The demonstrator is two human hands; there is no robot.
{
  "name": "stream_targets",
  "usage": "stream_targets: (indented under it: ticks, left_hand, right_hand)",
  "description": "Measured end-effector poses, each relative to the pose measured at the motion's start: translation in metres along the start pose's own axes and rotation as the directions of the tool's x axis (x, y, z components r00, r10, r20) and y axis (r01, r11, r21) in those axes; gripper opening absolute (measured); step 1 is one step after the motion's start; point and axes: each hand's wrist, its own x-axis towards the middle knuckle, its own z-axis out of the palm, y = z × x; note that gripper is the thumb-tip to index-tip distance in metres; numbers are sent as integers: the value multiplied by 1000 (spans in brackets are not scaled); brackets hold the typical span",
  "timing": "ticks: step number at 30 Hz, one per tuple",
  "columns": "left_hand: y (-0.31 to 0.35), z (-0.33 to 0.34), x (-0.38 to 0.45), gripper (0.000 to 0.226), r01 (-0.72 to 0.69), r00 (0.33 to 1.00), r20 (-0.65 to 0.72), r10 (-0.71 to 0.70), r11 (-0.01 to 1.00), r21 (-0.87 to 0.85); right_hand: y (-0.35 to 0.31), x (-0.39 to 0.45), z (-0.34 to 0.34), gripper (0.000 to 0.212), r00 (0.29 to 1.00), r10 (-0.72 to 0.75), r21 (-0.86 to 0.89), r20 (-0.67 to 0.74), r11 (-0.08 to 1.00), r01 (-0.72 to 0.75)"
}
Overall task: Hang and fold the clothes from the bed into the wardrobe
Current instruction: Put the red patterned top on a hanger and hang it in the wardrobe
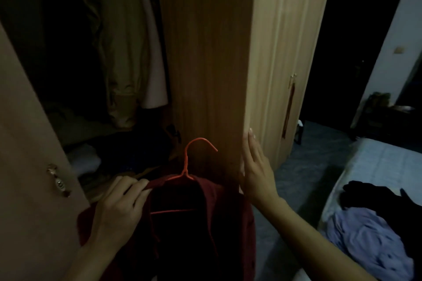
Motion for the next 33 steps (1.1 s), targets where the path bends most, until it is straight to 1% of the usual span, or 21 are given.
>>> stream_targets:
  ticks: [2,5,8,10,12,14,16,18,20,23,27,30,33]
  left_hand:
    - [9,11,10,30,19,1000,-8,-19,1000,7]
    - [20,26,20,30,43,999,-6,-43,999,27]
    - [27,33,30,30,64,998,-17,-64,998,-2]
    - [27,34,36,29,66,998,-26,-66,998,-5]
    - [26,35,41,29,67,997,-39,-66,998,1]
    - [26,35,46,28,67,997,-50,-67,998,8]
    - [28,35,49,27,57,996,-70,-55,998,25]
    - [29,34,50,27,33,996,-86,-27,997,69]
    - [31,34,52,29,31,995,-96,-24,996,82]
    - [32,33,55,30,43,994,-106,-33,995,89]
    - [28,27,54,33,55,994,-98,-47,995,87]
    - [19,15,47,34,63,993,-109,-48,989,137]
    - [9,-3,39,34,113,985,-142,-95,985,129]
  right_hand:
    - [17,7,-12,99,998,32,-47,47,998,-30]
    - [30,19,-22,93,993,10,-102,120,995,2]
    - [36,29,-24,87,974,10,-83,225,996,9]
    - [38,30,-21,86,969,-22,-72,247,997,41]
    - [37,27,-16,83,971,-70,-52,226,995,84]
    - [37,25,-11,82,977,-88,-14,194,996,93]
    - [39,25,-10,83,980,-76,-1,186,997,77]
    - [41,28,-10,83,977,-52,-40,206,997,61]
    - [41,29,-12,76,974,-50,-73,221,995,67]
    - [34,30,-14,65,973,-106,-50,208,992,118]
    - [20,34,-9,51,973,-164,38,166,986,159]
    - [5,38,-3,41,973,-190,171,133,971,166]
    - [-17,42,2,29,950,-293,288,106,924,252]
